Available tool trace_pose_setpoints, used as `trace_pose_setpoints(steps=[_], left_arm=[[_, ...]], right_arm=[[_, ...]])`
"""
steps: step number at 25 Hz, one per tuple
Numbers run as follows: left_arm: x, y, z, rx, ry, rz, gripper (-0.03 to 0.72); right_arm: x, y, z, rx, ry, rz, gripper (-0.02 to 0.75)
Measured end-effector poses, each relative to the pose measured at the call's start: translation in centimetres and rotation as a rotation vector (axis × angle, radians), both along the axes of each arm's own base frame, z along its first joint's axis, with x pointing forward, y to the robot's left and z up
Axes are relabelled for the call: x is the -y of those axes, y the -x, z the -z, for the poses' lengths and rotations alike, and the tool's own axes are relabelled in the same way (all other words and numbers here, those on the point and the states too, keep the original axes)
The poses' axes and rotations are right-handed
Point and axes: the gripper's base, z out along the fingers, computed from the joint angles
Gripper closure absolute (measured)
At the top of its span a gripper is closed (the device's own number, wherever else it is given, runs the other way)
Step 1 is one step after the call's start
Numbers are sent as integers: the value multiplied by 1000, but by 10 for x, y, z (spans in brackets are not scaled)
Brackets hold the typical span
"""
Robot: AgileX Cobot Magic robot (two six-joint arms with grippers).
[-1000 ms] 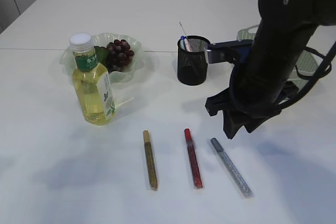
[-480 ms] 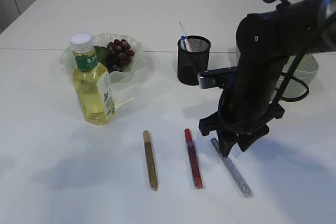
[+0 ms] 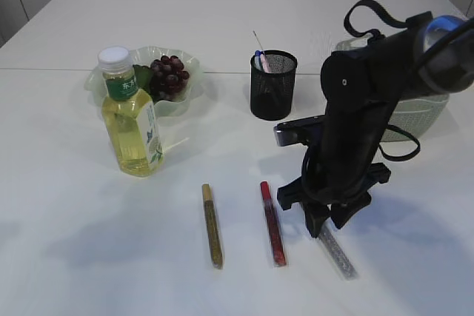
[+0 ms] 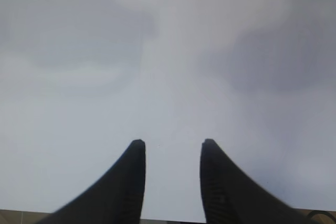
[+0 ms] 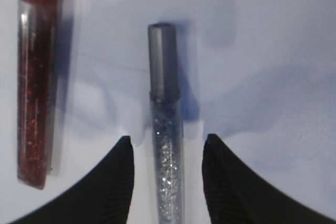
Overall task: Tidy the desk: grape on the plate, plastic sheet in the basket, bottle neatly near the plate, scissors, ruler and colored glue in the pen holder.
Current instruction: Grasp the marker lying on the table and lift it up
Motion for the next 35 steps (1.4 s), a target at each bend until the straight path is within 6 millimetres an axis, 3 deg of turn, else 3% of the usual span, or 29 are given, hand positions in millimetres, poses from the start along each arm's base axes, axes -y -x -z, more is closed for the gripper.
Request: trace_pose_setpoints(steps=[20, 26, 35], left_arm=[[0, 0, 0, 2, 0, 0, 440], [0, -1, 0, 6, 0, -1, 440], [0, -1, 0, 10, 0, -1, 444]], right_arm=[[-1, -7, 9, 49, -1, -14, 464], [-1, -7, 9, 54, -1, -20, 526], [-1, -7, 14, 45, 5, -31, 535]])
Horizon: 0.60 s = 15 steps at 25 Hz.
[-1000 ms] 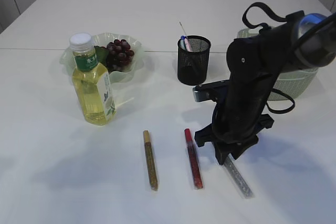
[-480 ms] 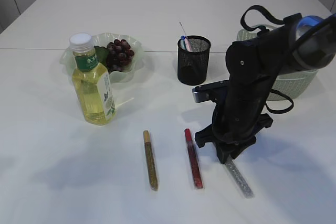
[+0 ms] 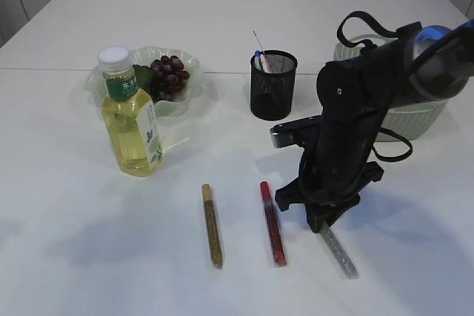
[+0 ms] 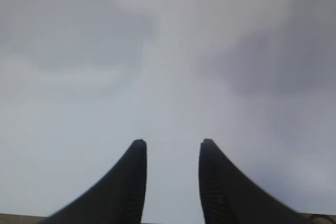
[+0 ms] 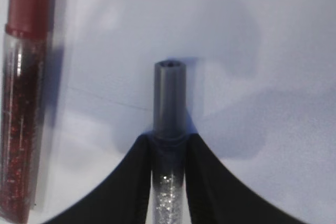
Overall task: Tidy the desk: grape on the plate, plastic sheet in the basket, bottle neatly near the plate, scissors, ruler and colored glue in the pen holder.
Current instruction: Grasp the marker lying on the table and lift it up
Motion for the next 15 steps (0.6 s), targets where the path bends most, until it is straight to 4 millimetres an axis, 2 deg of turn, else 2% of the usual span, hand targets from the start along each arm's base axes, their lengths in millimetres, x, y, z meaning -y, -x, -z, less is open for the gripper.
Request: trace_pose_setpoints(steps=[2, 8, 13, 15], left_arm=[[0, 0, 0, 0, 0, 0, 445], [0, 0, 0, 0, 0, 0, 445], [0, 0, 0, 2, 0, 0, 445], [0, 0, 0, 4, 0, -1, 445]], right_arm=[[0, 0, 1, -1, 1, -1, 541], [0, 0, 0, 1, 2, -4, 629], [0, -5, -3, 13, -16, -13, 636], [2, -14, -14, 38, -64, 2, 637]])
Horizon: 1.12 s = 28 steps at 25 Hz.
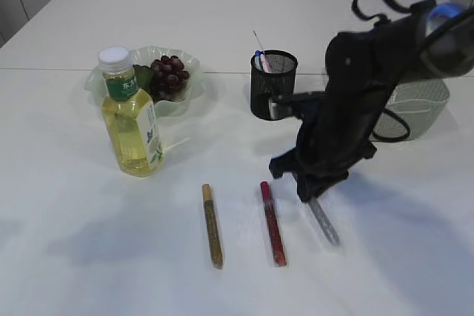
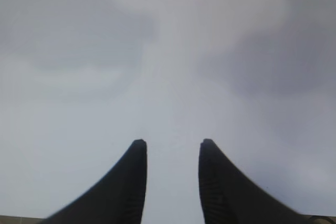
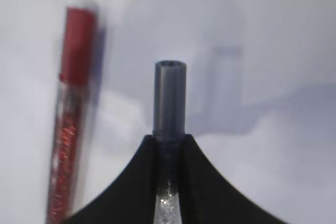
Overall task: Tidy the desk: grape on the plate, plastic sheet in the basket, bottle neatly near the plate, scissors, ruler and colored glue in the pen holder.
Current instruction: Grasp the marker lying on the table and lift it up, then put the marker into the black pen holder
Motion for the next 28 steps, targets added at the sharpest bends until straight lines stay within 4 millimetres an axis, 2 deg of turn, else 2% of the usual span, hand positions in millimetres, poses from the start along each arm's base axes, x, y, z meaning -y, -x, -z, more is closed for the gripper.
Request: trace_pose_setpoints(steps=[4, 10, 15, 17, 24, 28], left_arm=[[0, 0, 0, 0, 0, 0, 445], [0, 0, 0, 2, 0, 0, 445], [0, 0, 0, 2, 0, 0, 445], [0, 0, 0, 2, 0, 0, 445], [0, 0, 0, 3, 0, 0, 445], [0, 0, 0, 3, -2, 1, 445]], right_arm=[[10, -30, -47, 97, -192, 36, 638], [38, -77, -119, 315, -477, 63, 638], [50, -100, -152, 588, -577, 47, 638], [48, -108, -156, 669, -600, 20, 638], [42, -140, -130, 870, -594, -122, 639], [45, -152, -130, 998, -554, -127, 639]])
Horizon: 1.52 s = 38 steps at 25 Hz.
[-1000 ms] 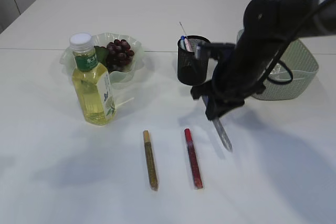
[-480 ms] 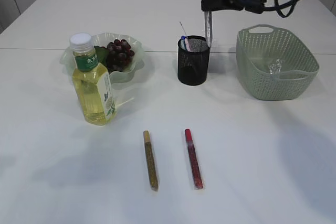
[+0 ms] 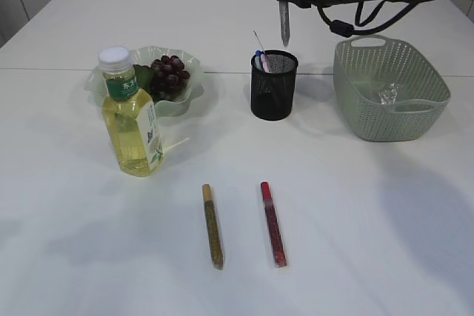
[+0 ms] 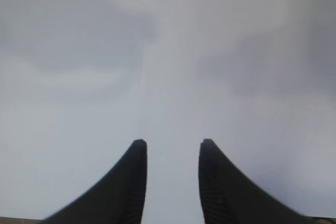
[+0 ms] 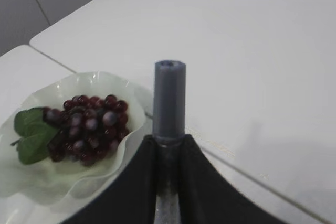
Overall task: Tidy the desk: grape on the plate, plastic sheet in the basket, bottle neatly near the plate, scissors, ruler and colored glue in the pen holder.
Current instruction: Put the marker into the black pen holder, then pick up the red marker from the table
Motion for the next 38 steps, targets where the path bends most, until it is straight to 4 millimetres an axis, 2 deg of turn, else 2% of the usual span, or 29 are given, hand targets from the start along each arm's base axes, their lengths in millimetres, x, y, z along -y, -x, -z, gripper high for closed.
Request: trace_pose_setpoints(steps=[2, 9, 12, 15, 20, 24, 29, 32, 35, 38], left_arm=[[0, 0, 0, 0, -6, 2, 445], [-3, 0, 0, 2, -34, 13, 445], [-3, 0, 0, 5, -37, 14, 445], [-3, 0, 0, 5, -37, 15, 445], [-3, 0, 0, 5, -37, 15, 445], [-3, 0, 0, 5, -37, 15, 445], [-3, 0, 0, 5, -37, 15, 445], [-3, -1, 0, 13, -37, 14, 445], [-3, -3, -1, 34, -38, 12, 445], [-3, -4, -1, 43, -38, 11, 445]], right_arm=[[1, -4, 2, 35, -5, 17, 639], [1, -17, 33, 31, -47, 47, 622], [1, -20, 43, 33, -23, 45, 531], [1, -20, 45, 38, -13, 41, 421], [-2, -18, 41, 37, -35, 15, 372], [-1, -8, 13, 8, -49, 16, 371], [4, 30, -43, -182, -11, 16, 383], [8, 58, -60, -364, 85, 35, 384], [8, 80, -65, -509, 203, 90, 384], [-2, 95, -66, -619, 260, 120, 385]])
